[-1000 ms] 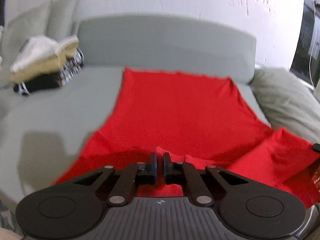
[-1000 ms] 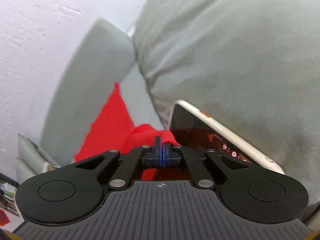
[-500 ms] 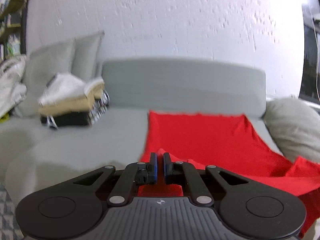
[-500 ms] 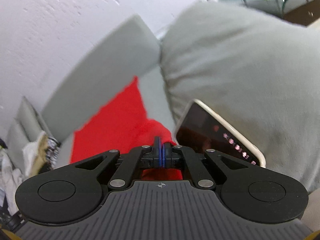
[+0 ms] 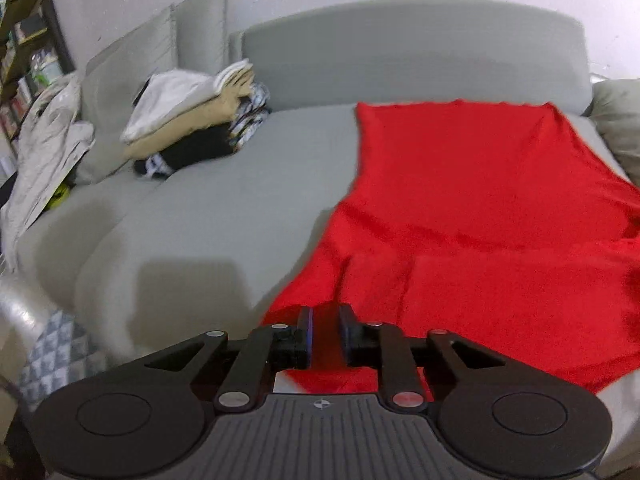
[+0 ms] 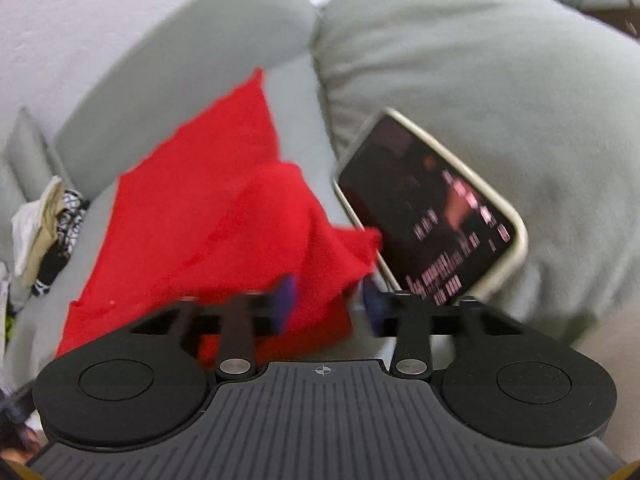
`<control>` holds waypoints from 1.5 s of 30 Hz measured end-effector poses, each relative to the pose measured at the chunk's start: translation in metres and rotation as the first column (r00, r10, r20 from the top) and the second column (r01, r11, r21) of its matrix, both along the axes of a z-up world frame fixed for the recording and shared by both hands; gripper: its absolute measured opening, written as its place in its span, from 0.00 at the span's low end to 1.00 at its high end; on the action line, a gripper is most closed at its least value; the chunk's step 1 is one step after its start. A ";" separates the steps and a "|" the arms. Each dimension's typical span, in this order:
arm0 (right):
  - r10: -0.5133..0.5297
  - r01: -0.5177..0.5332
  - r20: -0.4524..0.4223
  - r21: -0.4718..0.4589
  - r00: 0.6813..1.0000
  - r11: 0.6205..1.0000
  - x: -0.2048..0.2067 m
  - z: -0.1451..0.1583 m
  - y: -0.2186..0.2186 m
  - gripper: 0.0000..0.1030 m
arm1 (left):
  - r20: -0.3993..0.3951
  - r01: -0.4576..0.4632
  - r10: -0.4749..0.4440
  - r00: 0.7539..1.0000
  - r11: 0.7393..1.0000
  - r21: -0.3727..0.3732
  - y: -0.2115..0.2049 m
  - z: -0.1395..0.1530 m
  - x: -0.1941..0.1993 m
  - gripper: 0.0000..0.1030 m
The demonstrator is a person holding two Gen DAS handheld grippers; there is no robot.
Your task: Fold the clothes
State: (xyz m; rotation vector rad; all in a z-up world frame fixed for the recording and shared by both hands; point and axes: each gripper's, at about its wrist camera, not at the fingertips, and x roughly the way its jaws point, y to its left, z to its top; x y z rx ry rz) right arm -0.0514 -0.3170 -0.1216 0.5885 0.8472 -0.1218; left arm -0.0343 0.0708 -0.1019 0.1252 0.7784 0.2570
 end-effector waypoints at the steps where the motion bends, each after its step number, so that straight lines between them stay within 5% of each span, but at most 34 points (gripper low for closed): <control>1: -0.008 0.008 -0.008 0.028 1.000 1.000 -0.006 0.004 0.000 0.49 | -0.002 -0.010 0.010 1.000 1.000 -0.016 0.004 0.004 -0.004 0.20; 5: 0.018 -0.020 0.046 0.039 0.999 0.999 -0.036 0.024 0.015 0.49 | 0.056 0.037 -0.032 0.998 0.996 -0.085 0.004 0.013 -0.019 0.21; 7: 0.088 -0.086 0.077 -0.022 0.993 0.996 -0.038 0.029 0.031 0.49 | 0.081 0.087 -0.079 0.994 0.991 -0.106 -0.003 0.014 -0.021 0.31; 10: 0.223 -0.208 0.086 -0.150 0.971 0.967 -0.024 0.026 0.063 0.25 | 0.060 0.186 -0.180 0.982 0.978 -0.100 -0.027 0.011 -0.014 0.50; 12: 0.293 -0.261 0.114 -0.238 0.949 0.936 -0.016 0.028 0.083 0.23 | 0.056 0.224 -0.220 0.974 0.971 -0.082 -0.040 0.010 -0.009 0.70; 13: 0.320 -0.275 0.118 -0.292 0.940 0.916 -0.010 0.030 0.093 0.23 | 0.066 0.233 -0.229 0.971 0.970 -0.067 -0.045 0.009 -0.007 0.72; 19: 0.350 -0.286 0.090 -0.407 0.932 0.867 0.036 0.028 0.113 0.24 | 0.057 0.191 -0.191 0.980 0.982 -0.001 -0.052 0.003 0.013 0.72; 28: 0.287 -0.263 0.002 -0.396 0.958 0.880 0.053 0.015 0.104 0.27 | 0.012 0.164 -0.164 0.986 0.985 -0.046 -0.038 -0.002 0.005 0.76; 33: 0.287 -0.264 -0.003 -0.407 0.958 0.875 0.052 0.018 0.106 0.47 | 0.018 0.158 -0.158 0.987 0.986 -0.051 -0.037 0.001 0.002 0.79; 45: 0.263 -0.252 -0.031 -0.405 0.964 0.879 0.048 0.022 0.102 0.54 | 0.000 0.154 -0.154 0.988 0.985 -0.075 -0.031 0.002 -0.003 0.81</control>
